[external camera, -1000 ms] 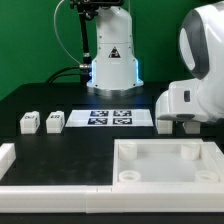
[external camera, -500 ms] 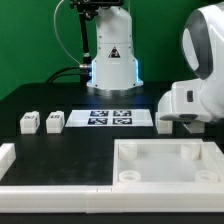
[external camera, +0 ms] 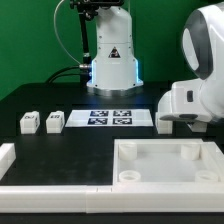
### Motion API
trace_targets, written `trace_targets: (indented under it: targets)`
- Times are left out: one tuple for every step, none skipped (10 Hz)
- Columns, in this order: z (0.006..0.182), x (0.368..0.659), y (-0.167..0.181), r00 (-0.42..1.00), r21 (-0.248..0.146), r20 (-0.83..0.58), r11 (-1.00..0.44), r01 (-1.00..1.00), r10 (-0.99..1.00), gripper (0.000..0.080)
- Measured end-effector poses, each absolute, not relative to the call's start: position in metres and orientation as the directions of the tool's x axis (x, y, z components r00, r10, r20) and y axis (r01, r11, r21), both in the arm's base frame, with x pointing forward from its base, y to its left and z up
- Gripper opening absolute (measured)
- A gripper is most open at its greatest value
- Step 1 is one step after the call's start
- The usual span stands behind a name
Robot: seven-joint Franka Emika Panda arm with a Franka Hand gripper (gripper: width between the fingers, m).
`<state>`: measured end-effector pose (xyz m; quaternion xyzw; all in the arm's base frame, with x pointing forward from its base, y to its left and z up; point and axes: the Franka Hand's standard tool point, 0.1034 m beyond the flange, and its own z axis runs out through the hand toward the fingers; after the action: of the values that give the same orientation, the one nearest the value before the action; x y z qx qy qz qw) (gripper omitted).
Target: Assemble one leg
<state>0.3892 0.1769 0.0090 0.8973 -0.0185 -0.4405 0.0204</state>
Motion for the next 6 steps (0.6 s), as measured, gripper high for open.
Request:
trace_targets:
  targets:
    - [0.009,0.389,0.177,0.611,0.053,-0.79,-0.998,-0.015,-0.051,0.029]
    - [0.012,0.392,0.175,0.61,0.045,-0.791,-0.999,-0.006,-0.039,0.029]
    - [0.037,0.414,0.168,0.622,0.013,-0.783,-1.0,0.017,0.0,0.029]
    - [0.066,0.434,0.162,0.667,0.008,-0.745,-1.0,0.022,0.009,0.029]
    - [0.09,0.441,0.16,0.698,0.01,-0.716,-1.0,0.025,0.01,0.0291]
    - [0.11,0.439,0.157,0.688,0.016,-0.726,-0.999,0.032,0.011,0.0291]
